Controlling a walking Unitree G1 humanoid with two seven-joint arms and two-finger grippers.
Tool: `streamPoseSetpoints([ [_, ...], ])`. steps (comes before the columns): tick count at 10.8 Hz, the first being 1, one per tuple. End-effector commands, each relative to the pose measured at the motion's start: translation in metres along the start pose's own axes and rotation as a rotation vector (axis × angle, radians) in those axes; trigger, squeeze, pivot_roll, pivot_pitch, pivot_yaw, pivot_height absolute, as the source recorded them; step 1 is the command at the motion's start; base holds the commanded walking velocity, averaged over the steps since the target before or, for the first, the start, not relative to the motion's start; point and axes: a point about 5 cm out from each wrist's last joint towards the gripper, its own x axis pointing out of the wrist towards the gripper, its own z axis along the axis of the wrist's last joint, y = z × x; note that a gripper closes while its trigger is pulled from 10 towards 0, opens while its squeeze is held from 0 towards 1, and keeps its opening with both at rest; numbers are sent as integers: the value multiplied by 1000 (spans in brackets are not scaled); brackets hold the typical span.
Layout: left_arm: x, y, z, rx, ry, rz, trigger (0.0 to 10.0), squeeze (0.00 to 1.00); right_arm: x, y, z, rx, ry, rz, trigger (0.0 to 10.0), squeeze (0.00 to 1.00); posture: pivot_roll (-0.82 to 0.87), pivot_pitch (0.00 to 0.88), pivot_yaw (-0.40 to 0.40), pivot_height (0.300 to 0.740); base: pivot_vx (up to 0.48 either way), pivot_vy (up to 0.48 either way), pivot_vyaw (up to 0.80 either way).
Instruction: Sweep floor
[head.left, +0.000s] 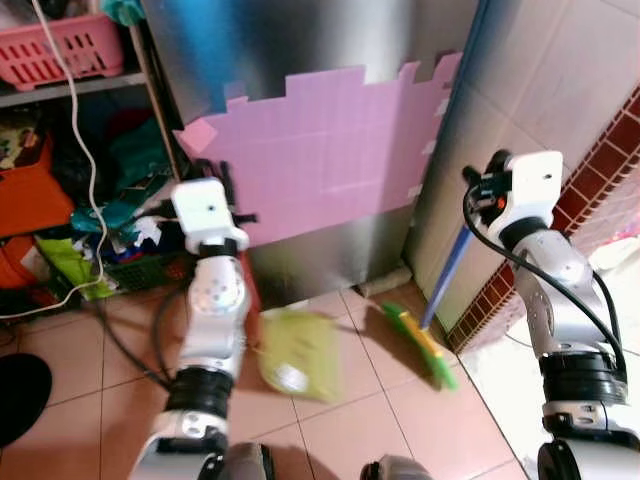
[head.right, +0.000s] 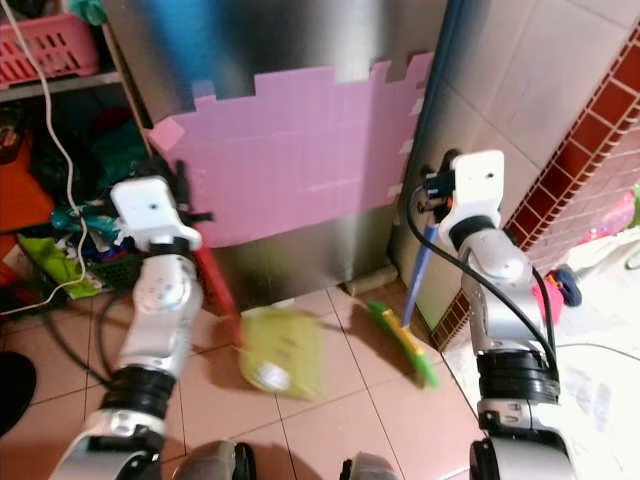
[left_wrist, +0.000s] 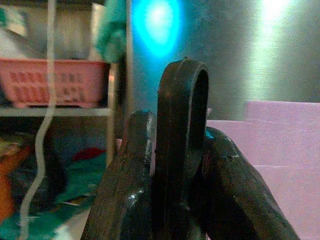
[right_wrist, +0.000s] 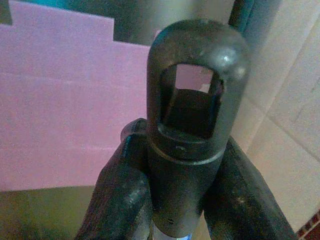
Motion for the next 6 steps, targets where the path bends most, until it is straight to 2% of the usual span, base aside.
streamPoseSetpoints([
  [1,2,0,16,25,-61,4,10000,0,2,-3,8,23,-40,10,10000,0,-138,0,14,740,0,0,0],
  [2,-2,1,17,44,-45,20,10000,0,1,0,5,29,-42,17,10000,0,-132,0,14,740,0,0,0],
  [5,-11,-8,23,75,-28,10,10000,0,1,13,-3,46,-34,55,10000,0,-105,0,15,740,0,0,800],
  [6,-11,-6,25,81,-22,21,10000,0,2,14,-4,51,-33,55,10000,0,-100,0,12,740,0,0,0],
])
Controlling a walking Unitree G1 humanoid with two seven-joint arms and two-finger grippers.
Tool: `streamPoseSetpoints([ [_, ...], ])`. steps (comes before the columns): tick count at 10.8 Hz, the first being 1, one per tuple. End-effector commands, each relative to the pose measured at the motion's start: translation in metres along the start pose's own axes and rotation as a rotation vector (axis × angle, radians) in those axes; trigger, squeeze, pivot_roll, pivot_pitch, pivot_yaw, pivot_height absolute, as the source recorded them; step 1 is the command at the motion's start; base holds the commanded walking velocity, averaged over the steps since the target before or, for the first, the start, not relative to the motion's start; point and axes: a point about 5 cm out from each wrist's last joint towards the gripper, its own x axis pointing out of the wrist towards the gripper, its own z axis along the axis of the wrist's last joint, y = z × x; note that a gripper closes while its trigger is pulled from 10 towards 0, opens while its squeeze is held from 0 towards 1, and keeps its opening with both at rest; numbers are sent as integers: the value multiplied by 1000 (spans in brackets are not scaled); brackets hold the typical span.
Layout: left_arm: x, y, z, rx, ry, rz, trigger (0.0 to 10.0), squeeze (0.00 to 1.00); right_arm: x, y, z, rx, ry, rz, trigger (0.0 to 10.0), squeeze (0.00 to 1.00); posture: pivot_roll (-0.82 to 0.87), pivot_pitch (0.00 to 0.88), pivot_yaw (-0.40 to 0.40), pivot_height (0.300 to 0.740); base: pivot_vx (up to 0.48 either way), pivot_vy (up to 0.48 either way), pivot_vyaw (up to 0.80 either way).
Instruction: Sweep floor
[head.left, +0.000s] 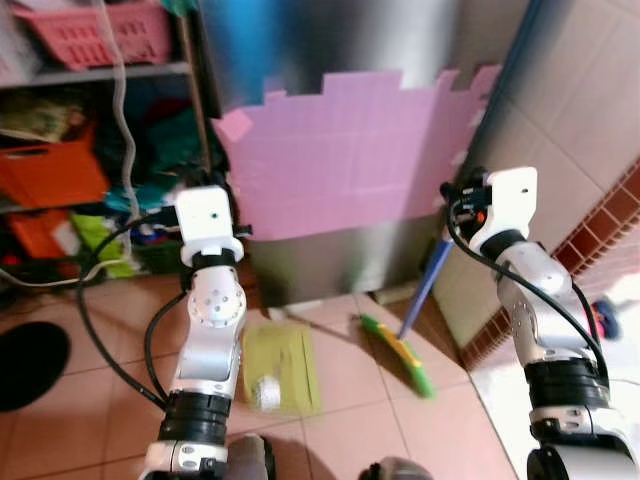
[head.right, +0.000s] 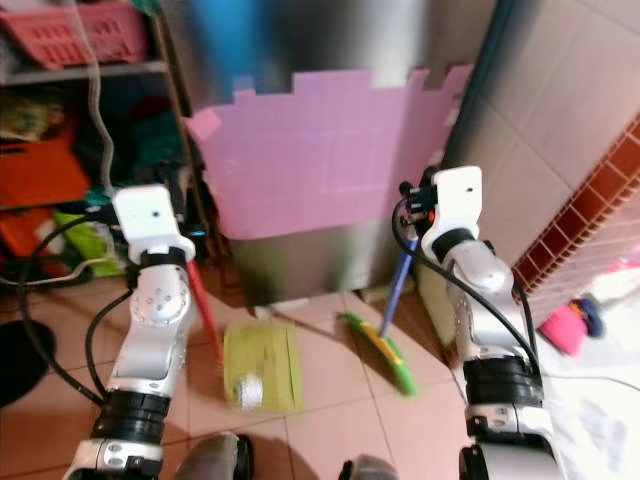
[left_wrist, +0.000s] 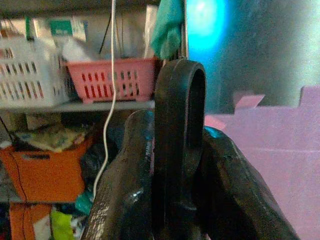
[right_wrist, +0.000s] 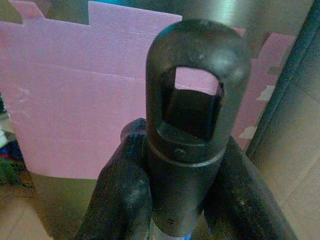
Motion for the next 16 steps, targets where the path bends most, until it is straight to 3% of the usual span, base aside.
streamPoseSetpoints([
  [1,3,-1,16,-11,-71,1,10000,0,3,-4,12,-12,-55,-11,10000,0,-97,0,12,740,0,0,0],
  [4,1,0,17,-25,-36,1,10000,0,4,-3,8,6,-48,-19,10000,0,-92,0,14,740,0,106,0],
  [12,-2,-3,17,-33,-7,-2,10000,0,-2,1,4,14,-41,-7,10000,0,-110,0,10,740,0,480,0],
  [16,-2,-4,19,-44,-25,-33,10000,0,-5,0,4,2,-36,-1,10000,0,-119,0,7,740,0,0,0],
])
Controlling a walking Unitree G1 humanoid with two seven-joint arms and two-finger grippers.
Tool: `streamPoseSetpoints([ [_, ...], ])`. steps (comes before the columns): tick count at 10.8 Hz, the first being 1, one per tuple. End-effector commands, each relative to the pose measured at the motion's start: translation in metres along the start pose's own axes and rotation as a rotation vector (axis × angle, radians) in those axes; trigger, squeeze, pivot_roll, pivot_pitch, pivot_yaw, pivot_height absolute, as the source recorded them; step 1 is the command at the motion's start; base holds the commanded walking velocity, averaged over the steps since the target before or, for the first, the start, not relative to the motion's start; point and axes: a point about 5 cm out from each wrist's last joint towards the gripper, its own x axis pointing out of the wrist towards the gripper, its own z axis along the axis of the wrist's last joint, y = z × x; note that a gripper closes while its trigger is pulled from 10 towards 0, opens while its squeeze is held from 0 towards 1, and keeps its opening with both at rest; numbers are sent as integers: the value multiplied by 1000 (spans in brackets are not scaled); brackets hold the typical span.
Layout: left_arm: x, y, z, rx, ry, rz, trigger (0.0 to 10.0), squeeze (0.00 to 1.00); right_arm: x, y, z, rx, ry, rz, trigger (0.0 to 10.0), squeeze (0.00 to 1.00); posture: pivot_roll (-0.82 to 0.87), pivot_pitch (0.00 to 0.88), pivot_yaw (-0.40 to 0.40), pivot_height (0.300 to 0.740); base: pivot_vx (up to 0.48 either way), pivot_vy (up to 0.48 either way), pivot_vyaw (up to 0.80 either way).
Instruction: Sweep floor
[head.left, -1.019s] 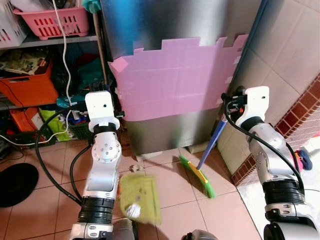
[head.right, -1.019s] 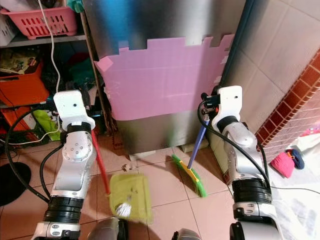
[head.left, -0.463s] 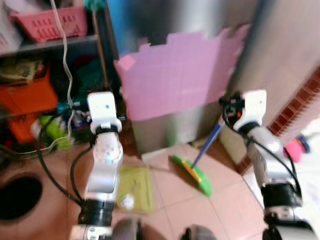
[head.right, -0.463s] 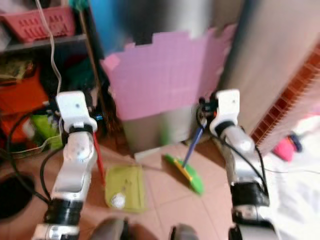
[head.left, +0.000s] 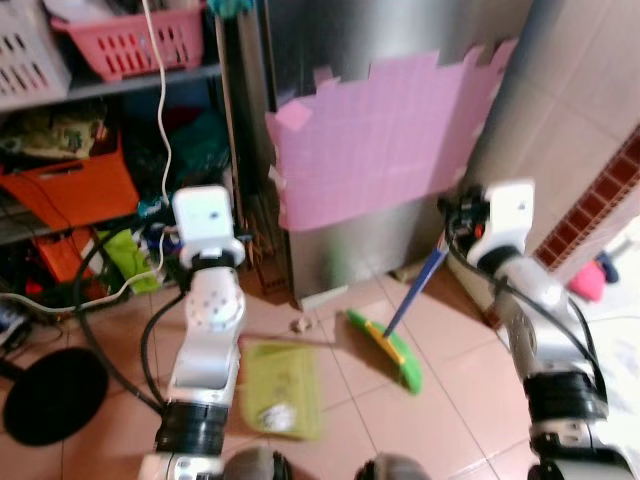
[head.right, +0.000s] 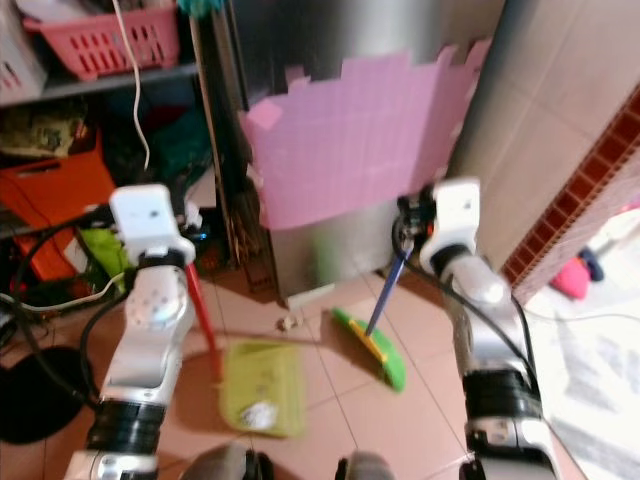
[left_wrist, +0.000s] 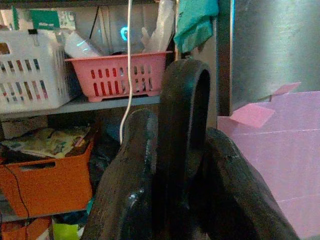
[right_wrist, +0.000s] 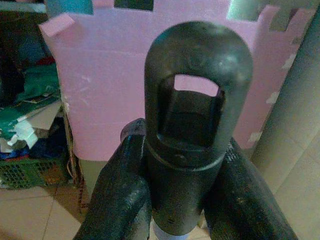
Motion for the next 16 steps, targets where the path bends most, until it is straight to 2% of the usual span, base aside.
streamPoseSetpoints([
  [1,3,0,14,-36,-60,11,10000,0,3,-1,18,-32,-62,10,10000,0,-120,0,7,740,0,0,0],
  [8,3,-1,15,-34,-77,-4,10000,0,2,-1,20,-29,-71,23,10000,0,-125,0,4,740,0,0,219],
  [16,2,-1,13,-27,-80,-8,10000,0,4,-4,21,-51,-68,25,10000,0,-130,0,-2,740,308,0,0],
])
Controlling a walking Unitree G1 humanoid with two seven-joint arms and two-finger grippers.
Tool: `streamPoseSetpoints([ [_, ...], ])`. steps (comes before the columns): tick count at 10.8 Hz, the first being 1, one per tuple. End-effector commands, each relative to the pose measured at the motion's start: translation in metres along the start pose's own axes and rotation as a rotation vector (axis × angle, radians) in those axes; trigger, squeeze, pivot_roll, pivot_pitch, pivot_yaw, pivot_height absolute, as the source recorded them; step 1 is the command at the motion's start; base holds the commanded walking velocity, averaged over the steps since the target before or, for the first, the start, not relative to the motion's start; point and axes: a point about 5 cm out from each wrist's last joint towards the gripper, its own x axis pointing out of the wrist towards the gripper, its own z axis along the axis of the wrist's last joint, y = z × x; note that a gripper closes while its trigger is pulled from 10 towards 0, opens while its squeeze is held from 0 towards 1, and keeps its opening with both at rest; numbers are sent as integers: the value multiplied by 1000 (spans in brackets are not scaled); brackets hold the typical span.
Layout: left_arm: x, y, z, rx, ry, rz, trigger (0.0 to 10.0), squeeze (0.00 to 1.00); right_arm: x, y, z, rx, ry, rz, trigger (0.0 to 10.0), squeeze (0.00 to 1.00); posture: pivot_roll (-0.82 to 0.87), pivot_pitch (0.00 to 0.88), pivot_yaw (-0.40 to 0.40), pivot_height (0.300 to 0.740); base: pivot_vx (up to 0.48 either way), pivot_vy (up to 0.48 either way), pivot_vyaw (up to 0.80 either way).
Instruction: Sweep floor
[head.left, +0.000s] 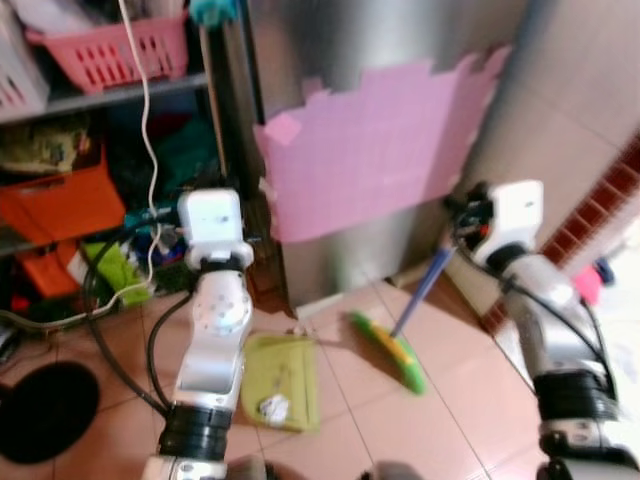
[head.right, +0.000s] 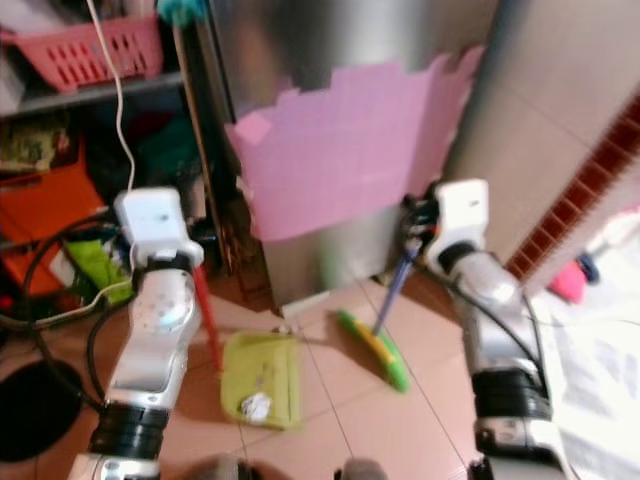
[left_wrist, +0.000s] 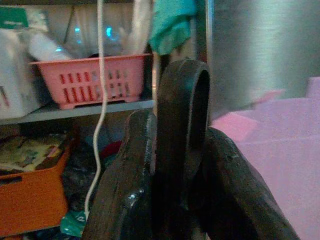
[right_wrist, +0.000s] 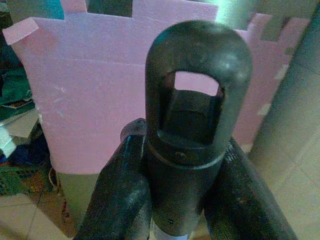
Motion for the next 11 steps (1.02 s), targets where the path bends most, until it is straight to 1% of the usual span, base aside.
streamPoseSetpoints([
  [1,3,4,10,-17,-55,24,10000,0,5,6,13,-18,-50,28,10000,0,-129,0,-1,740,292,0,0],
  [4,3,6,10,-4,-56,41,10000,0,5,6,12,7,-51,19,10000,0,-128,0,5,740,0,0,0],
  [5,5,8,13,6,-71,54,10000,0,6,6,11,-6,-46,17,10000,0,-123,0,7,740,0,0,0],
  [6,5,12,18,45,-101,78,10000,0,6,6,10,-15,-41,19,10000,0,-120,0,5,740,0,0,0],
  [7,5,16,18,78,-112,100,10000,0,5,6,8,-17,-36,20,10000,0,-120,0,5,740,0,0,0],
  [8,3,26,11,203,-117,157,10000,0,5,5,9,-17,-36,17,10000,0,-119,0,-1,740,0,0,0],
  [10,-1,28,-16,264,-53,162,10000,0,4,5,11,-21,-45,8,10000,0,-138,0,-6,740,0,0,0],
  [11,0,25,-24,285,-45,149,10000,0,-1,4,10,-31,-44,2,10000,0,-151,7,-8,740,0,0,0],
])
